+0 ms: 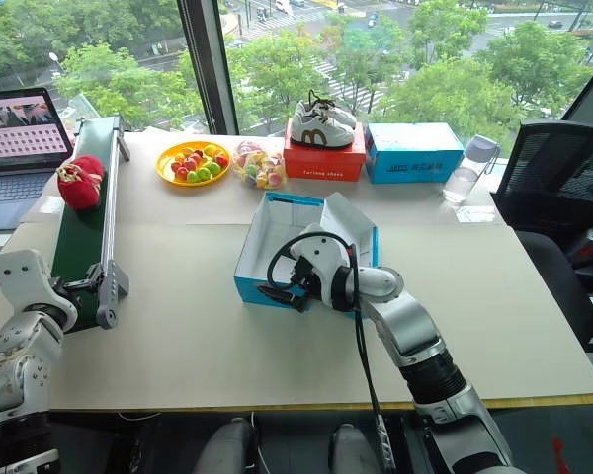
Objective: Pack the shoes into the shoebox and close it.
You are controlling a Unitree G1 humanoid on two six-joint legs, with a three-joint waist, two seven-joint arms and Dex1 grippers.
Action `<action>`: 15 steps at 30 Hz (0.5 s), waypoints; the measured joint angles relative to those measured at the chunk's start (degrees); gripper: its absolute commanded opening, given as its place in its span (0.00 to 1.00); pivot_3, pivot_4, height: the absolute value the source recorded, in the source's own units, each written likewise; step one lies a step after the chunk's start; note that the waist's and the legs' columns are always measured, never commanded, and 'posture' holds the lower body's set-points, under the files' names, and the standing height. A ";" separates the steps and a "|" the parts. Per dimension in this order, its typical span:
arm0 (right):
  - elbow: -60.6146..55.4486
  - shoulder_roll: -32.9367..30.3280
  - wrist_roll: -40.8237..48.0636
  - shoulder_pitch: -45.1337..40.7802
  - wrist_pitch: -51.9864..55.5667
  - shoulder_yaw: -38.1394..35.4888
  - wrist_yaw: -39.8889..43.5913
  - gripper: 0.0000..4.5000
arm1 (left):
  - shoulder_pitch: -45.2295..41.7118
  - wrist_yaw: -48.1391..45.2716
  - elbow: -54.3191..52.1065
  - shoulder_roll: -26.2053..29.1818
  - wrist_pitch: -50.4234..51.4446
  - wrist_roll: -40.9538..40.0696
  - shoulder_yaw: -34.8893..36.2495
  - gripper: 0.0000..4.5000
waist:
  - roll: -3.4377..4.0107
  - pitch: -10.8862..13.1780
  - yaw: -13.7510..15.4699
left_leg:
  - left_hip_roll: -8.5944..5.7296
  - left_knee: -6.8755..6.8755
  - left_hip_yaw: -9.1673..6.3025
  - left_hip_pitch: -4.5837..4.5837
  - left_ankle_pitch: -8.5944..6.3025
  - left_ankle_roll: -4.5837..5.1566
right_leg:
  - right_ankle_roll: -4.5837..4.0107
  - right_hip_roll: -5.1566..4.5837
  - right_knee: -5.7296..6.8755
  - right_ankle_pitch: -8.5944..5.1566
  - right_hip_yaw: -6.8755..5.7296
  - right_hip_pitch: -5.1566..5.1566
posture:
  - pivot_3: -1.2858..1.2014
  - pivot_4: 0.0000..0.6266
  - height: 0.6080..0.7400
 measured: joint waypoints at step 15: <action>-1.08 -0.05 0.01 0.85 0.15 -1.02 -0.25 1.00 | -0.36 1.22 2.70 1.40 1.45 1.25 0.01 1.00 | 0.00 0.00 0.01 | 0.00 0.00 0.00 0.00 0.00 0.00 | 0.00 0.00 0.00 0.00 0.00 0.00 | 0.52 0.24 1.00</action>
